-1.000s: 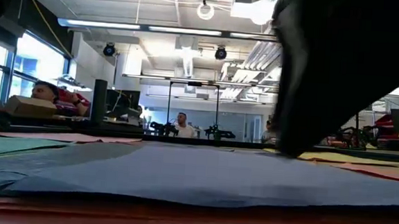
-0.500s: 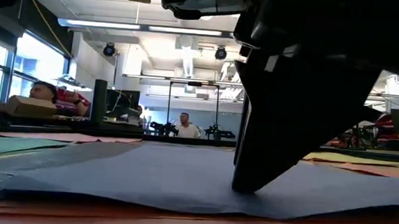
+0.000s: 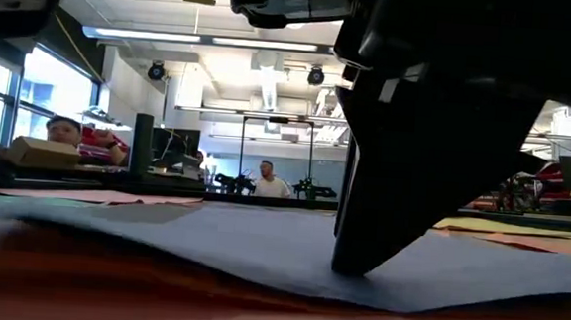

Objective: Organize paper
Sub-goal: Stack the black color paper on top of the other black color paper

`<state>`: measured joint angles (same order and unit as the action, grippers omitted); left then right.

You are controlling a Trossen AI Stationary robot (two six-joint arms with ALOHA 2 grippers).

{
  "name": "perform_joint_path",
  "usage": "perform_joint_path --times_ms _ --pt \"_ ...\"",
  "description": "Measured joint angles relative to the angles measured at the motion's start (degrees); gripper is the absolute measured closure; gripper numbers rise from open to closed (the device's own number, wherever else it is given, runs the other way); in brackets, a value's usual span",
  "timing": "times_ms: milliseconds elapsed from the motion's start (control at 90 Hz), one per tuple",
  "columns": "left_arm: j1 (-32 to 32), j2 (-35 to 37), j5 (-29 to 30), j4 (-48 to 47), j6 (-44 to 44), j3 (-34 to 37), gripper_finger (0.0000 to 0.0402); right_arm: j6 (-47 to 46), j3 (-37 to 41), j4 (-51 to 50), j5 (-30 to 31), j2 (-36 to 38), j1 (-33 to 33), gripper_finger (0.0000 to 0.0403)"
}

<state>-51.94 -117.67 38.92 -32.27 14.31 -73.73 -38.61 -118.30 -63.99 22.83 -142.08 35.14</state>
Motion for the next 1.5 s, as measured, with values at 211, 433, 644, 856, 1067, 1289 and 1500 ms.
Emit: perform_joint_path --times_ms 211,433,644,856,1067,1289,1500 --pt "0.1 0.0 -2.0 0.3 -1.0 0.0 0.0269 0.1 0.0 0.0 0.0 0.0 0.0 0.0253" --pt "-0.3 0.5 -0.8 -1.0 -1.1 -1.9 0.0271 0.1 0.0 0.1 0.0 0.0 0.0 0.0253" --pt "0.9 0.6 -2.6 -0.8 -0.8 -1.0 0.0306 -0.1 0.1 0.1 0.0 0.0 0.1 0.0254" --pt "2.3 0.5 -5.6 -0.1 0.4 -0.2 0.0381 -0.3 0.1 0.1 0.0 0.0 0.1 0.0254" --pt "1.7 0.5 -3.6 -4.7 -1.5 -3.2 0.04 0.3 -3.6 -3.6 0.5 -0.6 0.9 0.0253" --pt "1.5 0.5 -1.9 -23.4 -4.7 -10.9 0.0401 -0.8 -9.8 -7.7 0.9 -0.6 1.9 0.022" --pt "2.6 0.5 -11.9 -41.7 -7.3 -17.5 0.0401 -4.1 -11.3 -10.3 1.8 -0.3 1.9 0.018"
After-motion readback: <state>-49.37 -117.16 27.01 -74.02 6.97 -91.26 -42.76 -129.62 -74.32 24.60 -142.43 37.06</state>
